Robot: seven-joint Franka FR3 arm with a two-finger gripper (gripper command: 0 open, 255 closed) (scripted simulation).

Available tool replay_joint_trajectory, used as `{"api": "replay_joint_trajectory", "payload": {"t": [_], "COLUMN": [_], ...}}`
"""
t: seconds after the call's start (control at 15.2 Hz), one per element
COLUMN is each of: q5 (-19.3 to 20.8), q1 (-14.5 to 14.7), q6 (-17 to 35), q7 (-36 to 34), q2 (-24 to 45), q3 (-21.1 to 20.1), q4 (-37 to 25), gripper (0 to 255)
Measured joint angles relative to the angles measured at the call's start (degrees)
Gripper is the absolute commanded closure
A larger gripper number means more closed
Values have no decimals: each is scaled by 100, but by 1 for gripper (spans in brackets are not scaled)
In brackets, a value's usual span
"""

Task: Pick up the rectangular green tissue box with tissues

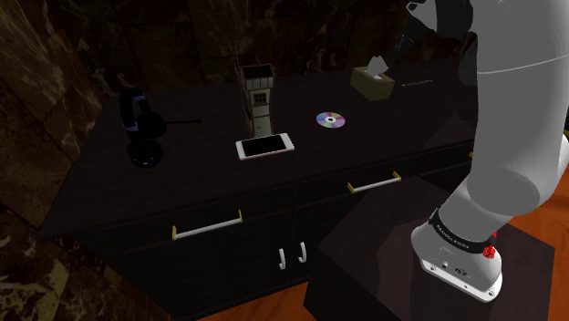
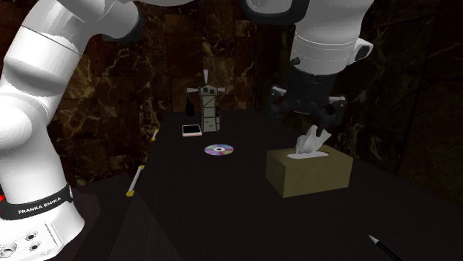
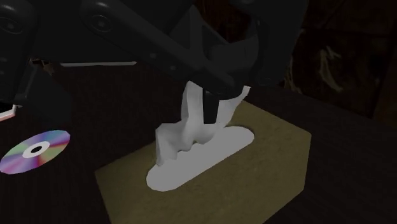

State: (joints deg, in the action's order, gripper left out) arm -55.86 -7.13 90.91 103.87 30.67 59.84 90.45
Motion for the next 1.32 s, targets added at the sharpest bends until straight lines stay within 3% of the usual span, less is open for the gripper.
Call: {"api": "replay_joint_trajectory", "payload": {"t": [0.46,0.53,1.12,1.19,1.32], "q5": [-270,-285,-302,-302,-306], "q1": [-200,-210,-224,-224,-303], "q6": [148,160,172,172,24], "q7": [306,322,338,338,211], "q2": [297,316,339,339,409], "q3": [-208,-219,-232,-232,-284], "q4": [98,103,103,103,-69], "gripper": [0,255,255,0,0]}}
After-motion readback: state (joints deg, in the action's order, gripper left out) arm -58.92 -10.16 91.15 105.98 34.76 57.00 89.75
